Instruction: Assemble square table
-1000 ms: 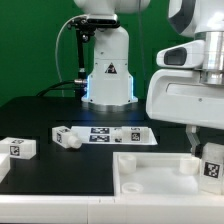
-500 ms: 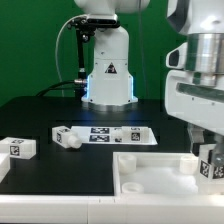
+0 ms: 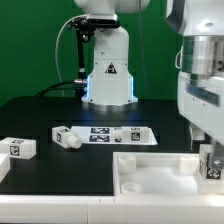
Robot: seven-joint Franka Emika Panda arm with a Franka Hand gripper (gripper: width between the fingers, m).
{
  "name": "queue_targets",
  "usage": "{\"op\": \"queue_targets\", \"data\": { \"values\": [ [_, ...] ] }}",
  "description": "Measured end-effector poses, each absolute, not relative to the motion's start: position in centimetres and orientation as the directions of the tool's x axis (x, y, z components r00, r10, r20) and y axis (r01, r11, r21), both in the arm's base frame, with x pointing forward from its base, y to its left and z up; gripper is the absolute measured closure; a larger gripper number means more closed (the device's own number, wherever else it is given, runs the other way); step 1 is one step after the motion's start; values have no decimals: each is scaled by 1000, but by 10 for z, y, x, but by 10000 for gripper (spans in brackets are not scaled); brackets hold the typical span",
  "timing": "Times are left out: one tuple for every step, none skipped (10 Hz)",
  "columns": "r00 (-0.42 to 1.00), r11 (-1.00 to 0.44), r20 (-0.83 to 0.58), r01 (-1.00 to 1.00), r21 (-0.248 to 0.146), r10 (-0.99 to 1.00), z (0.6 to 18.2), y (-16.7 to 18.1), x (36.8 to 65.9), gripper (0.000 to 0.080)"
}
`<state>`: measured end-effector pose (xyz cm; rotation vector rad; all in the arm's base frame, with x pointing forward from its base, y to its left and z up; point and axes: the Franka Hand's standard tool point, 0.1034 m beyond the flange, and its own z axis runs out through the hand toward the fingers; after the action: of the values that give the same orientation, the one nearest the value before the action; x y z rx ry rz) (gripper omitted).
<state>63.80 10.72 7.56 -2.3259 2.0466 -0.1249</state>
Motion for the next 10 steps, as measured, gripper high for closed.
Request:
{"op": "queue_targets", "data": {
  "values": [
    [222, -224, 42, -971, -83, -974, 74, 113, 636, 172],
    [412, -416, 61, -906, -81, -909, 73, 118, 635, 157],
    [543, -547, 69, -834, -71, -837, 73, 122, 634, 157],
    [537, -541, 69, -838, -71, -841, 73, 120, 634, 157],
    [610, -614, 79, -787, -62, -789, 73, 118, 634, 151],
    [660, -665, 83, -745, -56, -746, 73, 118, 634, 150],
    [684, -688, 85, -723, -54, -725, 73, 118, 634, 150],
    [834, -841, 115, -540, -31, -540, 75, 114, 638, 150],
    [908, -915, 123, -402, -18, -401, 76, 113, 640, 150],
    [920, -928, 127, -372, -13, -371, 78, 116, 640, 150]
  ]
}}
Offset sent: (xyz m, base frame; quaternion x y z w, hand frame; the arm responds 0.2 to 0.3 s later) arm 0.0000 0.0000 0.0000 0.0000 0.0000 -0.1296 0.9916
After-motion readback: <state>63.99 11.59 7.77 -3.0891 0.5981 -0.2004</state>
